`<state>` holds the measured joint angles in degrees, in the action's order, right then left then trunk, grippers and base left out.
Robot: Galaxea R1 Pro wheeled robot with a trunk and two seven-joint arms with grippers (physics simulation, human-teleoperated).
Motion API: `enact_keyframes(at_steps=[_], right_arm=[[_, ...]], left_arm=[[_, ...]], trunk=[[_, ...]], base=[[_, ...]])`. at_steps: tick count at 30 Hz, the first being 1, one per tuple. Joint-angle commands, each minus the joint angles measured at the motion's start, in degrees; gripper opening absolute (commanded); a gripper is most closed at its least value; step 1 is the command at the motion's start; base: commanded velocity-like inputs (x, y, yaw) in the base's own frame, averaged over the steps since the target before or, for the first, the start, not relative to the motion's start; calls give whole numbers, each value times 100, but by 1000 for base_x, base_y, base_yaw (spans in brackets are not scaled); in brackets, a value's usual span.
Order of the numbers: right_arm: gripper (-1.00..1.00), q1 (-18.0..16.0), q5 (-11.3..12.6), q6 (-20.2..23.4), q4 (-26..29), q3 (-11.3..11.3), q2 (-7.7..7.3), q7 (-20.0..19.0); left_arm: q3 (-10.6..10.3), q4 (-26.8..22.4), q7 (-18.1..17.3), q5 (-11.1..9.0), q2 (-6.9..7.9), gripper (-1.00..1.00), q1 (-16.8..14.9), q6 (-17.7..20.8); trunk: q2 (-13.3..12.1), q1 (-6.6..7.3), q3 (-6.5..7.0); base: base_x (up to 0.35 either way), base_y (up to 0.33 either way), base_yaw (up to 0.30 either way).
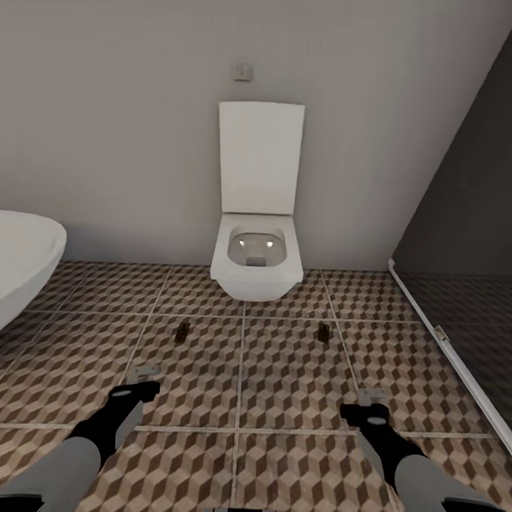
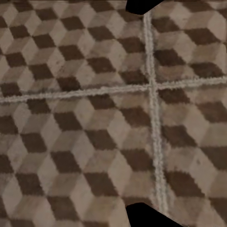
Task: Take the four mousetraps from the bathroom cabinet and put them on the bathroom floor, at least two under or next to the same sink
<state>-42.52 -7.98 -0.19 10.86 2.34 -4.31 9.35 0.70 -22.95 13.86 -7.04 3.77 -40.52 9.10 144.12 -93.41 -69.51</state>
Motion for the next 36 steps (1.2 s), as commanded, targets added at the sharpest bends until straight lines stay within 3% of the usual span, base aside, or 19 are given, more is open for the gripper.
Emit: enact_keyframes(at_steps=[1,11,26,36], right_arm=[[100,-2,-54,-25,63,29,9,22],[100,-2,-32,28,408,51,61,238],[100,-2,-21,938,1473,86,114,430],[100,-2,-14,1073,1603,170,87,420]], left_arm=[[-8,12,20,-59,3,100,1,24],[-6,96,20,-59,9,100,1,16],[41,106,28,-74,11,100,1,60],[46,115,29,-83,20,100,1,65]], trunk=[[0,3,18],[-13,29,240],[-34,68,572],[-47,94,794]], base=[[0,0,0],[0,0,0],[0,0,0],[0,0,0]])
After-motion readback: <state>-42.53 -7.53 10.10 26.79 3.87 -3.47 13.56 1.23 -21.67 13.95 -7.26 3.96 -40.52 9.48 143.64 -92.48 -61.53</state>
